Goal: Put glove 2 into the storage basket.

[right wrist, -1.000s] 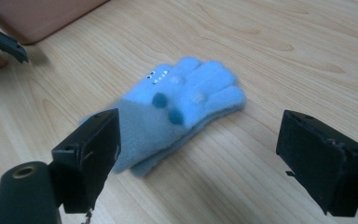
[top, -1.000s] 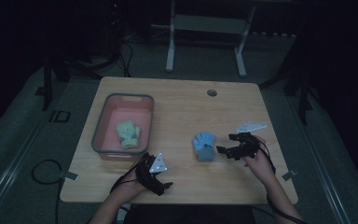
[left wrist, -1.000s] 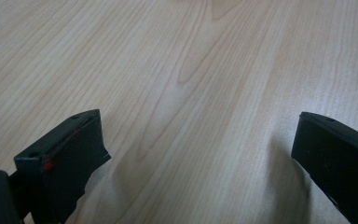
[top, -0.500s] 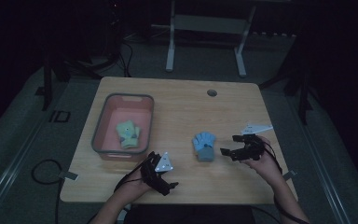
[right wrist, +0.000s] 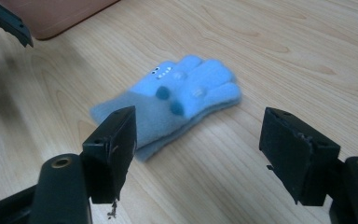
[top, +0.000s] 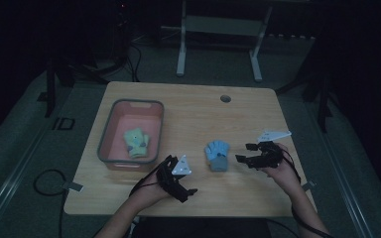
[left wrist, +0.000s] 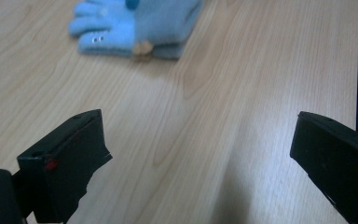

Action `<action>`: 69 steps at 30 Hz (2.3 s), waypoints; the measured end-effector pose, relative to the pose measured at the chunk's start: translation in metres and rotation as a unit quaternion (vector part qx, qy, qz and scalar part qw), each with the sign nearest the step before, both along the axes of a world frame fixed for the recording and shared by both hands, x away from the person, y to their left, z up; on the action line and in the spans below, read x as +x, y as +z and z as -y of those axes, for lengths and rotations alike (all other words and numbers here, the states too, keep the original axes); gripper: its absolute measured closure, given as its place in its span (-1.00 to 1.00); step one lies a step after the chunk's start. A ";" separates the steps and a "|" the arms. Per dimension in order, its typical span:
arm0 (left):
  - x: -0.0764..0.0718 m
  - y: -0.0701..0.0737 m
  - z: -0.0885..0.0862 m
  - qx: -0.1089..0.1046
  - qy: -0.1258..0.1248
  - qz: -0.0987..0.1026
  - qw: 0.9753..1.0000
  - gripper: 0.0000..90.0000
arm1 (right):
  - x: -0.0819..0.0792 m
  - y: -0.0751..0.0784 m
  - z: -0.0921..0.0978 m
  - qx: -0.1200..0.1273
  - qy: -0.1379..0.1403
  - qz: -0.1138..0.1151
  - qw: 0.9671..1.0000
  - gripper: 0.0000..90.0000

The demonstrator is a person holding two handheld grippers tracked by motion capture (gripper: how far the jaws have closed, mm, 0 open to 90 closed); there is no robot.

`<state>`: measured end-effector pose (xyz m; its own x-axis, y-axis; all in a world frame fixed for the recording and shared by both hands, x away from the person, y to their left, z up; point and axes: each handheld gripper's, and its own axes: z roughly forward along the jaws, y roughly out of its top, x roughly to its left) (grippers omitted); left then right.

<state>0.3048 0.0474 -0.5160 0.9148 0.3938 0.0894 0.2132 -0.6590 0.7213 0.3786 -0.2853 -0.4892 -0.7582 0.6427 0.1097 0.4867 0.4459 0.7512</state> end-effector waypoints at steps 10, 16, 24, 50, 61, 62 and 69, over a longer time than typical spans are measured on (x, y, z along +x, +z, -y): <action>0.015 0.009 0.028 -0.004 -0.044 0.024 0.999 -0.90 | 0.012 -0.002 -0.002 0.017 -0.024 -0.007 1.000 -0.21; 0.027 0.009 0.048 -0.003 -0.056 0.025 0.998 -0.70 | 0.023 -0.001 -0.016 0.019 -0.028 -0.012 0.999 -0.11; 0.042 -0.001 0.078 0.043 -0.095 0.042 0.994 -0.52 | 0.033 0.000 -0.023 0.013 -0.023 -0.013 1.000 -0.05; 0.069 -0.025 0.098 0.097 -0.111 0.076 0.986 0.60 | 0.060 -0.031 -0.046 0.008 -0.084 -0.099 0.992 -0.14; 0.072 -0.025 0.096 0.094 -0.113 0.061 0.987 0.65 | 0.058 -0.050 -0.069 -0.032 -0.072 -0.112 0.991 0.23; 0.072 -0.025 0.096 0.094 -0.113 0.061 0.987 0.65 | 0.058 -0.050 -0.069 -0.032 -0.072 -0.112 0.991 0.23; 0.070 -0.020 0.094 0.099 -0.107 0.053 0.988 0.67 | 0.059 -0.049 -0.075 -0.014 -0.043 -0.133 0.990 0.70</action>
